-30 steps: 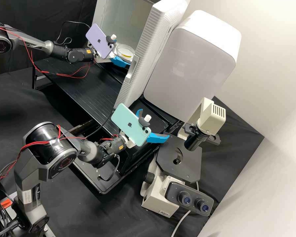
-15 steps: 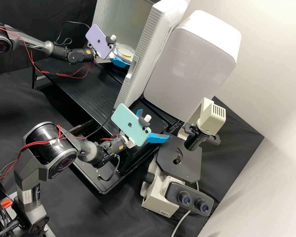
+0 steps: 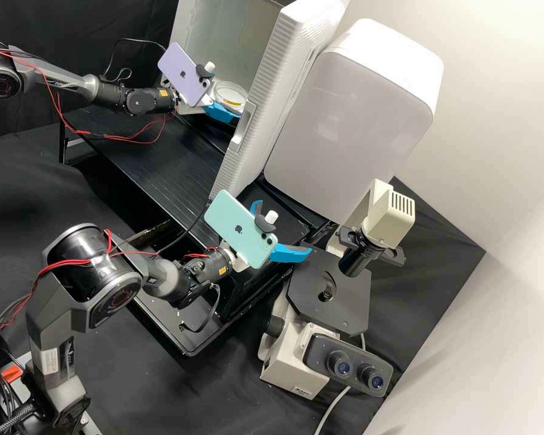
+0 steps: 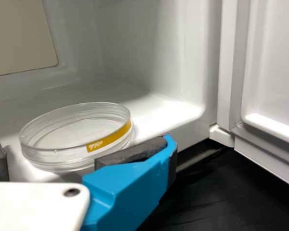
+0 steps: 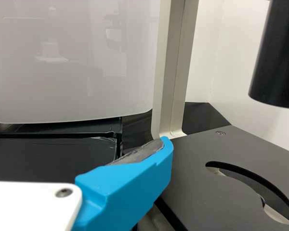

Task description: Take the petri dish out of the incubator

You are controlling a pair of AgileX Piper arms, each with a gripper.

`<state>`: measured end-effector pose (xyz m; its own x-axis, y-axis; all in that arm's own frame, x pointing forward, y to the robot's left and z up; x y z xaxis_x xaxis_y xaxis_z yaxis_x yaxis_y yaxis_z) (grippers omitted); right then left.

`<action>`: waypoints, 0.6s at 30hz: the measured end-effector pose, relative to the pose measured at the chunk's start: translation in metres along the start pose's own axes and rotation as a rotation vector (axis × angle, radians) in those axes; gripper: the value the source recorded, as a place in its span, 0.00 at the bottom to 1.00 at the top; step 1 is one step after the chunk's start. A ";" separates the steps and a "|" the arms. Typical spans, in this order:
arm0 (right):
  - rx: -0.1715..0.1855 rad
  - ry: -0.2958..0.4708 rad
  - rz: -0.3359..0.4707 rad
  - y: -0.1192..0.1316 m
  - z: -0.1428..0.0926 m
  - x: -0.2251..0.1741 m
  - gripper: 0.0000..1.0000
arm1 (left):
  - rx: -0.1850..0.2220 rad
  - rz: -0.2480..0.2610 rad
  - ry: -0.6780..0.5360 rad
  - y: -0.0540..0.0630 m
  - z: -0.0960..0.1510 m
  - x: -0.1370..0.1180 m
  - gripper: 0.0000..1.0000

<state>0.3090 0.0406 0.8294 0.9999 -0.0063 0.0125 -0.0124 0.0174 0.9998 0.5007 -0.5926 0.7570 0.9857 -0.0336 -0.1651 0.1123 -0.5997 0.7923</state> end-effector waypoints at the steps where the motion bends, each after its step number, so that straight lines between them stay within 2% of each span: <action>1: 0.000 0.000 0.000 0.000 0.000 0.000 1.00 | 0.002 0.000 -0.002 0.000 0.002 0.000 0.00; 5: 0.000 0.000 0.000 0.000 0.000 0.000 1.00 | 0.000 0.002 0.005 0.002 0.002 0.000 0.00; 9: 0.000 0.000 0.000 0.000 0.000 0.000 1.00 | -0.023 0.004 0.013 0.003 0.001 0.001 0.00; 18: 0.000 0.000 0.000 0.000 0.000 0.000 1.00 | -0.005 0.001 0.004 0.005 0.003 0.001 0.00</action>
<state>0.3090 0.0406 0.8294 0.9999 -0.0063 0.0125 -0.0124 0.0174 0.9998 0.5019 -0.5981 0.7594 0.9863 -0.0305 -0.1621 0.1123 -0.5957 0.7953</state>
